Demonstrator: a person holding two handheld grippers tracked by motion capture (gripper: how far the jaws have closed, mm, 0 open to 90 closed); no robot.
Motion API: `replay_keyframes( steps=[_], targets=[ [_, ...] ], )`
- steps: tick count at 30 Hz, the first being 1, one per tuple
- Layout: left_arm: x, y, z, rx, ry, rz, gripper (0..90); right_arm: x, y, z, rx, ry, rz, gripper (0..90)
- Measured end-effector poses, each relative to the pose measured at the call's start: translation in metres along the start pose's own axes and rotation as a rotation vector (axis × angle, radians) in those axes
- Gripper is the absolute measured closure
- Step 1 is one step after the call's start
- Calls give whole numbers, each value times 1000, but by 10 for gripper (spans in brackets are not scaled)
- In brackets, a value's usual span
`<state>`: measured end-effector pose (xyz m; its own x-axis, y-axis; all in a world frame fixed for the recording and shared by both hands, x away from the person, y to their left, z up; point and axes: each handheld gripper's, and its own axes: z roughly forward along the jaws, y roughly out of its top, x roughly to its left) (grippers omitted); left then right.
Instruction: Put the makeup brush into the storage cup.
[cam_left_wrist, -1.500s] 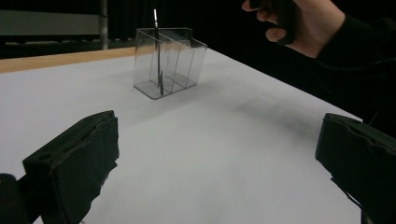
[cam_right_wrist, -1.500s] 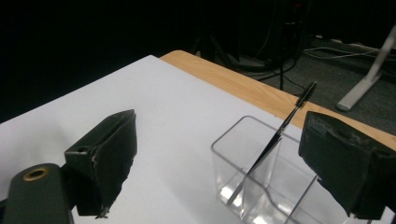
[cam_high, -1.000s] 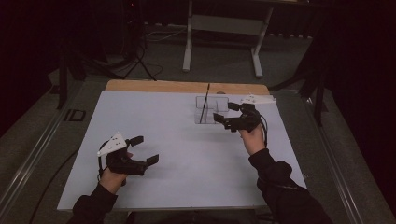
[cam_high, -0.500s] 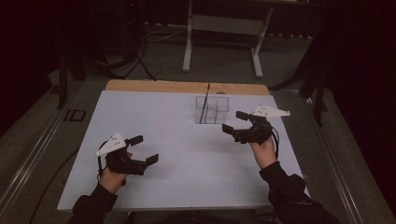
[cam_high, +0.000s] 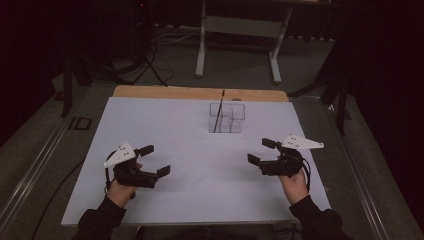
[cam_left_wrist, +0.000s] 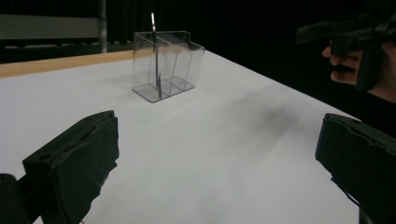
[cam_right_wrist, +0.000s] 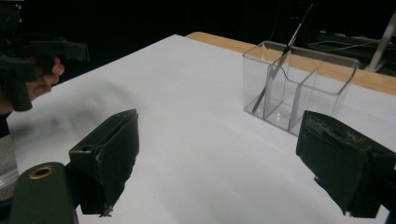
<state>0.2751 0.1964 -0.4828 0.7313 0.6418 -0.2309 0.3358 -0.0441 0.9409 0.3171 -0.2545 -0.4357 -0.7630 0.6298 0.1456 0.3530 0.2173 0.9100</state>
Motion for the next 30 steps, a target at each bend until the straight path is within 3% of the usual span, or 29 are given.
replay_keyframes(
  steps=[5,11,18,30],
  targets=[
    [0,0,0,3,1,4,2,0,-12,-8,5,-26,-25,130],
    [0,0,0,3,3,8,2,-2,-23,-21,-25,-46,-13,131],
    [0,0,0,6,4,9,2,-2,-37,-28,-16,-80,-63,134],
    [0,-1,1,8,1,8,2,-6,-53,-34,19,-93,-49,134]
  ],
)
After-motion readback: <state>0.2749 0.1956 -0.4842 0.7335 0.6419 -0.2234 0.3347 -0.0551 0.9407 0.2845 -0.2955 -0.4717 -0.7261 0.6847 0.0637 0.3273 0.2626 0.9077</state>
